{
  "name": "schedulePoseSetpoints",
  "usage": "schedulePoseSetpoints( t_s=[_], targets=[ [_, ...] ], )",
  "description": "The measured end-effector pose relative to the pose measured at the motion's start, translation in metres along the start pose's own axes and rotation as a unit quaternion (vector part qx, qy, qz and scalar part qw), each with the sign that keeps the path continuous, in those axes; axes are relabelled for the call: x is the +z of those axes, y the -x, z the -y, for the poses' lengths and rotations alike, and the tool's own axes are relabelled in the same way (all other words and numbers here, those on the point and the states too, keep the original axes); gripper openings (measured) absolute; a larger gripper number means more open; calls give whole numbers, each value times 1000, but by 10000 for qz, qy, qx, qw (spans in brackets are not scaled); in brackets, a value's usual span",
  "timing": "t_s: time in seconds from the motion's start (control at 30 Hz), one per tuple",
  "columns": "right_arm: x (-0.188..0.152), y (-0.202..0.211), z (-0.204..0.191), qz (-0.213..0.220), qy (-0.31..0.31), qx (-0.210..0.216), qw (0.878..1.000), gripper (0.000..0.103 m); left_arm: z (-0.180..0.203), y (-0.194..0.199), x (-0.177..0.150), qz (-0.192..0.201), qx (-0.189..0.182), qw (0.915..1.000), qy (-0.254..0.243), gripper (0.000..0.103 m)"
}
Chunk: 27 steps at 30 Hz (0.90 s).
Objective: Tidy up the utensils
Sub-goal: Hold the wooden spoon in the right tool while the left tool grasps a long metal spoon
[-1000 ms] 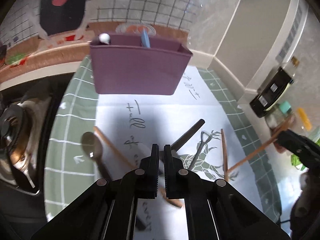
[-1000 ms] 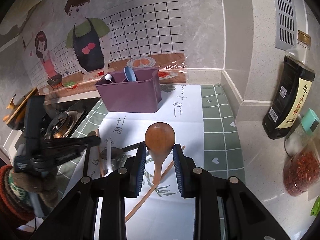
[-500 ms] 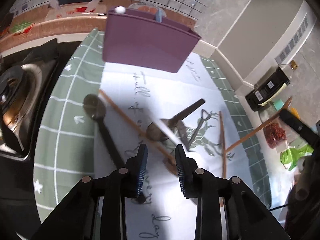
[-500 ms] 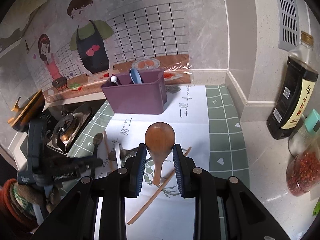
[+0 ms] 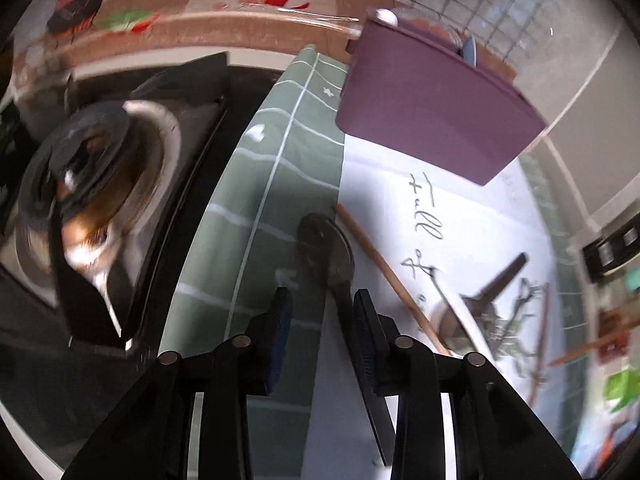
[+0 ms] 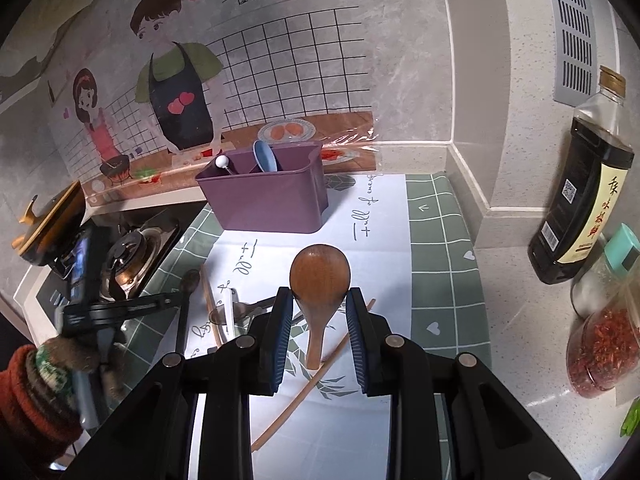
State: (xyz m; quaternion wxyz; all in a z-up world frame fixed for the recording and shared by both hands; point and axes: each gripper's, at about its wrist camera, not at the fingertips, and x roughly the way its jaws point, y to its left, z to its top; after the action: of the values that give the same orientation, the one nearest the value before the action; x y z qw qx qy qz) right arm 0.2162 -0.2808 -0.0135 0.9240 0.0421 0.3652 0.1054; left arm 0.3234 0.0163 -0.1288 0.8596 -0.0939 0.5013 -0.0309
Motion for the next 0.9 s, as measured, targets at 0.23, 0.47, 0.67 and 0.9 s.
schedulePoseSetpoints(
  t_s=[0.23,0.47,0.67,0.9],
  targets=[
    [1,-1,-2,-6,47,-14,10000,25,19,-19,21,16,330,9986,-403,34],
    [3,-2,-2,-3,70,16,10000,25,22,-13,24,96,198,9988,-446,31],
    [11,-1,-10,14,95,226,9997,25,15,53,4,804,-562,9934,-591,0],
    [14,-3,-25,-31,175,296,9994,25,5,69,-1,641,-821,9931,-543,5]
  ],
)
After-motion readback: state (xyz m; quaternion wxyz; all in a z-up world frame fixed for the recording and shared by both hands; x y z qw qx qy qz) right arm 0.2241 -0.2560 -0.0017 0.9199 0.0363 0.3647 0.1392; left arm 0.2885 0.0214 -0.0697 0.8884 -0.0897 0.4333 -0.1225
